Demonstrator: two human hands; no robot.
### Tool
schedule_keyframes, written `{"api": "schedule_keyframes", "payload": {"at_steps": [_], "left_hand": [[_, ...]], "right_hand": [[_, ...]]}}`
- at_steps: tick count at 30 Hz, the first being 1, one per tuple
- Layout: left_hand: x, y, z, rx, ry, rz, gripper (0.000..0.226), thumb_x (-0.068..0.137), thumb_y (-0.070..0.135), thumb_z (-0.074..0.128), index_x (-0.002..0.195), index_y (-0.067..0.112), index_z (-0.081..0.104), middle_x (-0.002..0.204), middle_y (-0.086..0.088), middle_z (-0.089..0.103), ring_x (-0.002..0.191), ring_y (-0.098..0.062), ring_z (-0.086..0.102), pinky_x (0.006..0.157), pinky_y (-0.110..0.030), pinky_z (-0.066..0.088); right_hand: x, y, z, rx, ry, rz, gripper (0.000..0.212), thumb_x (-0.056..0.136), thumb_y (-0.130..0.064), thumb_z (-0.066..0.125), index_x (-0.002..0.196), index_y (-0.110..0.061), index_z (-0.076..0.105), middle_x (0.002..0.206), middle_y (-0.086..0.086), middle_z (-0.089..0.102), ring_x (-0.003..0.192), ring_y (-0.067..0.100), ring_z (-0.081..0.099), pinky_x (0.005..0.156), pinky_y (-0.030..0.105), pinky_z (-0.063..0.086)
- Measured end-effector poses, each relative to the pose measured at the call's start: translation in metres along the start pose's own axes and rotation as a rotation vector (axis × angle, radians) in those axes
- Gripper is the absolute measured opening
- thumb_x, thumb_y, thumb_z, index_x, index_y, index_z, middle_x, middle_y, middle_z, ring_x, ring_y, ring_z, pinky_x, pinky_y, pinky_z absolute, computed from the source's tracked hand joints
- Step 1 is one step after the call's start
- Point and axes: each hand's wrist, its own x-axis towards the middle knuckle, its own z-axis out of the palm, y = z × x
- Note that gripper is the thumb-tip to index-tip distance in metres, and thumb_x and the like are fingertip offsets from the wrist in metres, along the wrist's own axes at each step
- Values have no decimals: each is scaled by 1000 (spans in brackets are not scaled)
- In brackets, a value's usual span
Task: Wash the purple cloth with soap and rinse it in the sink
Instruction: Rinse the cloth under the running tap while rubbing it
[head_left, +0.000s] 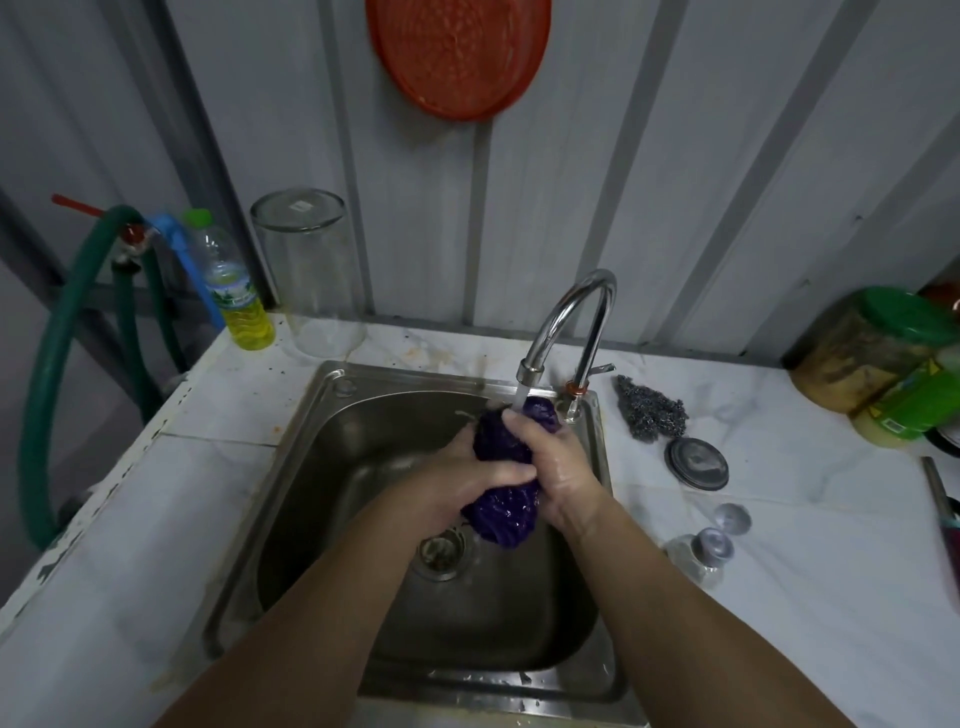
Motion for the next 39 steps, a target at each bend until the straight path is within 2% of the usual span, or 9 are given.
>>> {"api": "schedule_keyframes", "payload": {"at_steps": [3,6,10,17,24,27,31,36,39], "left_hand": [[12,-4,-2,319,-37,124,105,57,38,94,147,35,41,129,9,66,119,-14,65,107,-43,51],[16,1,-2,528,-33,210,86,61,39,91,139,32,54,118,12,70,111,-9,66,102,-37,52],[17,9,4,763,96,266,38,73,23,77,110,21,69,91,3,72,85,-16,69,80,-33,57],[28,2,2,939,165,151,12,83,30,63,75,23,58,71,2,66,66,-17,65,57,-30,47],[21,-2,12,1090,290,228,27,90,31,62,111,15,66,98,-4,75,84,-22,68,69,-28,47],[25,-8,5,804,302,203,42,78,35,72,115,25,54,103,1,72,86,-19,69,72,-33,55],[16,-22,-7,-34,184,46,62,78,29,85,132,20,55,117,-1,72,93,-19,76,84,-37,62],[23,-20,-5,-611,400,-24,19,94,21,71,113,18,69,110,-14,73,99,-32,72,74,-44,64],[37,-17,-5,-543,584,-43,13,97,30,66,106,22,68,109,-10,72,95,-30,71,79,-45,63]], "right_hand": [[9,-1,6,-70,-6,-85,29,81,-5,79,109,-4,71,109,21,72,101,38,70,94,50,57],[14,-4,5,-199,-51,-94,33,73,-18,83,105,-16,74,104,17,74,99,35,70,95,51,56],[20,-6,6,-150,-73,-74,47,70,-12,83,113,2,69,105,20,72,95,34,70,94,52,57],[21,10,17,-405,220,-257,14,90,-17,73,83,-17,60,71,-1,67,71,18,65,79,40,57],[19,4,22,-648,385,-279,19,90,-31,68,92,-12,65,83,3,69,77,17,65,81,35,53],[15,1,20,-275,400,-214,11,86,-24,68,82,-15,64,71,3,67,74,28,66,79,46,57],[14,-6,11,286,314,-77,20,98,-24,62,112,-11,64,108,20,73,100,39,71,94,62,54],[5,4,-3,-491,294,-196,28,92,-49,62,86,-24,71,92,10,77,93,30,74,93,55,57],[-9,9,-5,-539,168,-256,16,90,-20,69,94,-36,71,99,3,76,97,24,73,92,47,59]]}}
